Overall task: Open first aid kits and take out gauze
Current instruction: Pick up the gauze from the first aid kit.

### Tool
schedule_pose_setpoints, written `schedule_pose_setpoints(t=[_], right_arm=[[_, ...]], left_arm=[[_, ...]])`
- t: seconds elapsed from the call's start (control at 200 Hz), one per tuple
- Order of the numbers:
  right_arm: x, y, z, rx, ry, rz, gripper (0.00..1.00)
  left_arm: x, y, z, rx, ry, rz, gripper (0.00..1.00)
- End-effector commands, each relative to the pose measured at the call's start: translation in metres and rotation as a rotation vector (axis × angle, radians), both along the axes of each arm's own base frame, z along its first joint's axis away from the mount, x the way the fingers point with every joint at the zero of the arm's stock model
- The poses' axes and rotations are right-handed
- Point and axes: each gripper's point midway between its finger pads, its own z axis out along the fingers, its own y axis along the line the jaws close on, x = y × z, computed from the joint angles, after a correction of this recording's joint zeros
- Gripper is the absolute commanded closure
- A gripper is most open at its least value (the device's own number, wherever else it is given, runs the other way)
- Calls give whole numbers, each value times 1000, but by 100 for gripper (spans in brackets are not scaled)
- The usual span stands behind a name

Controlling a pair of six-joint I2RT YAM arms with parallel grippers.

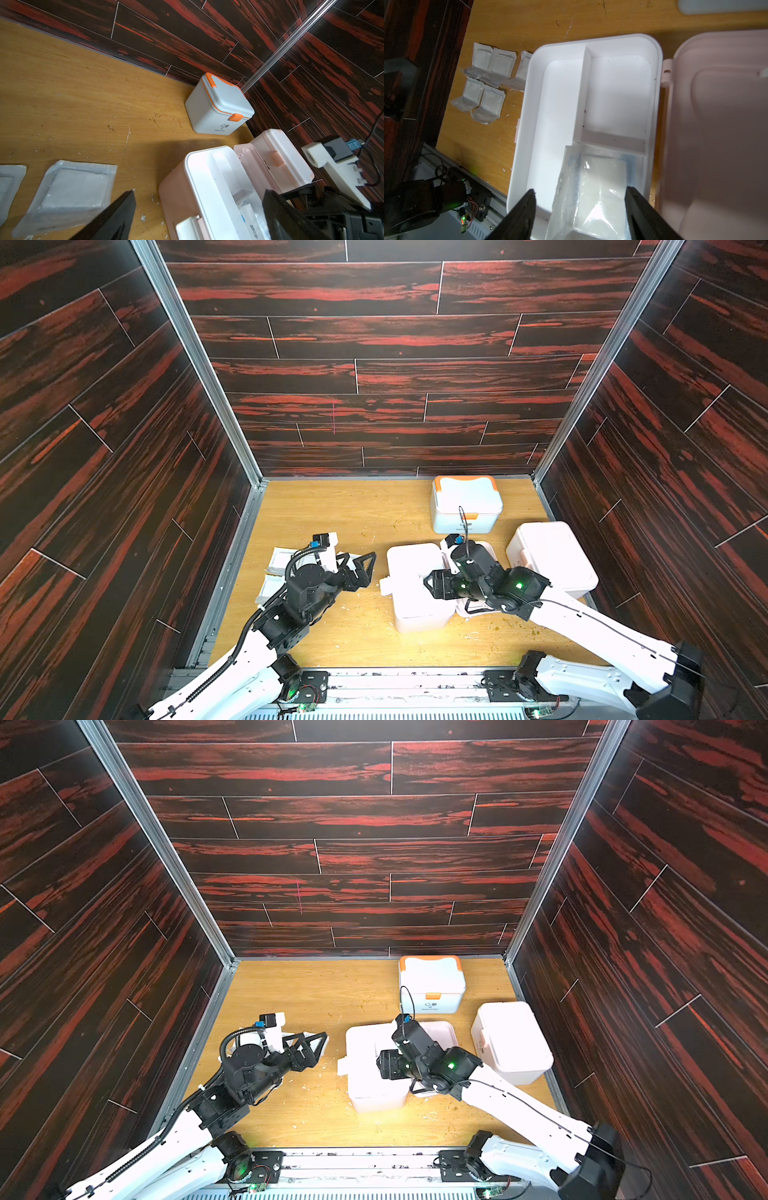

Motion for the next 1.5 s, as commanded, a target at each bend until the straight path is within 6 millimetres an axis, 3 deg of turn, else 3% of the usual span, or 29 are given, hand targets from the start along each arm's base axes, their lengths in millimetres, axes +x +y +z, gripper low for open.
schedule_pose_setpoints(t=[0.0, 0.17, 0.285, 0.711, 0.856, 1.031, 1.096, 1.302, 1.492], right_arm=[[-5, 5, -4, -27, 51, -1, 38], [-5, 14, -13, -72, 73, 11, 54], [-7, 18, -18, -89, 88, 20, 60], [-15, 26, -34, -132, 122, 45, 68], [-15, 25, -36, -141, 123, 42, 76], [-15, 22, -35, -158, 115, 36, 92], [-12, 18, -34, -177, 103, 23, 100], [-6, 8, -22, -178, 40, -5, 100], [-7, 8, 8, -68, -73, 42, 100]], left_arm=[[-3, 13, 1, -32, -20, 52, 0], [-9, 26, 0, -28, -29, 91, 0], [-10, 28, -1, -29, -29, 96, 0], [-7, 26, -4, -27, -20, 99, 0], [-6, 26, -4, -30, -14, 99, 0], [-7, 27, -1, -33, -19, 102, 0], [-7, 28, 2, -33, -24, 106, 0], [-3, 27, 12, -27, -35, 113, 0], [2, 27, 24, -39, -55, 132, 0]])
